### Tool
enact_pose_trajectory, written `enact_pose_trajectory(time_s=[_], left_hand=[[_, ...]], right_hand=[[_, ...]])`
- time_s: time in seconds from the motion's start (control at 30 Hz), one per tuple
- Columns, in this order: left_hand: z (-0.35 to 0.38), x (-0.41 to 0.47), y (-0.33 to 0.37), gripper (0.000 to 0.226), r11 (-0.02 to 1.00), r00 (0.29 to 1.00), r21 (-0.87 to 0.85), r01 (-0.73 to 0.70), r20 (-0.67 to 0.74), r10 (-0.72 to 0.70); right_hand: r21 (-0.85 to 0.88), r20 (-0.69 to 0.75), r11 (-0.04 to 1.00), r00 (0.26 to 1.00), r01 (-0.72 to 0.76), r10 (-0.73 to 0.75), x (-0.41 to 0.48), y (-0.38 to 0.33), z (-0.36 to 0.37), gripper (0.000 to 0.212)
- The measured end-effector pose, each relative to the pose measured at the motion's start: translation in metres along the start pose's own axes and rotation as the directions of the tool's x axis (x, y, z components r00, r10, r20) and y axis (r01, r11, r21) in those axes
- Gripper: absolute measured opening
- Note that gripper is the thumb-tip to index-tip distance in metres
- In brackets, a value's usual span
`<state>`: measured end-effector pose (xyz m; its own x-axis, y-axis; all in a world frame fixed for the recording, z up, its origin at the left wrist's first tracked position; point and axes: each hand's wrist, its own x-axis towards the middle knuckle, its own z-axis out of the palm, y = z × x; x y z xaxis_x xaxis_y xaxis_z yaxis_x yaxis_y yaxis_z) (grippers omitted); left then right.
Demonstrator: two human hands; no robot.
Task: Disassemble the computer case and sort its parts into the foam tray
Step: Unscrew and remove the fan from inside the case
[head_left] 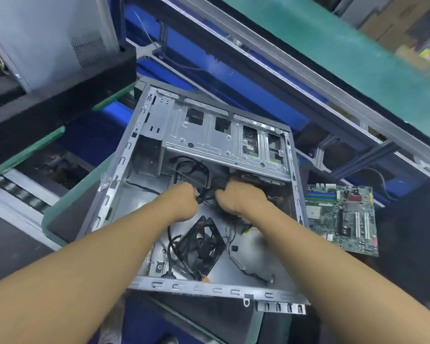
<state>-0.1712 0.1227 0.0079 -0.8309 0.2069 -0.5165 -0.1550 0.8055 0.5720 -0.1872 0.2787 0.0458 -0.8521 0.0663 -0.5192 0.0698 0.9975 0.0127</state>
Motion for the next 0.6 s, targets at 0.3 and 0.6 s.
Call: enact_pose_trajectory(time_s=[0.3, 0.6], left_hand=[[-0.020, -0.022, 0.018, 0.016, 0.524, 0.962, -0.807, 0.273, 0.244, -0.125], [-0.053, -0.038, 0.025, 0.020, 0.515, 0.969, -0.823, 0.241, 0.230, -0.086]], right_hand=[[0.377, 0.231, 0.825, 0.820, 0.420, -0.523, -0.060, 0.035, 0.002, 0.050], [0.634, 0.002, 0.652, 0.842, 0.416, -0.539, -0.085, 0.062, -0.034, 0.011]])
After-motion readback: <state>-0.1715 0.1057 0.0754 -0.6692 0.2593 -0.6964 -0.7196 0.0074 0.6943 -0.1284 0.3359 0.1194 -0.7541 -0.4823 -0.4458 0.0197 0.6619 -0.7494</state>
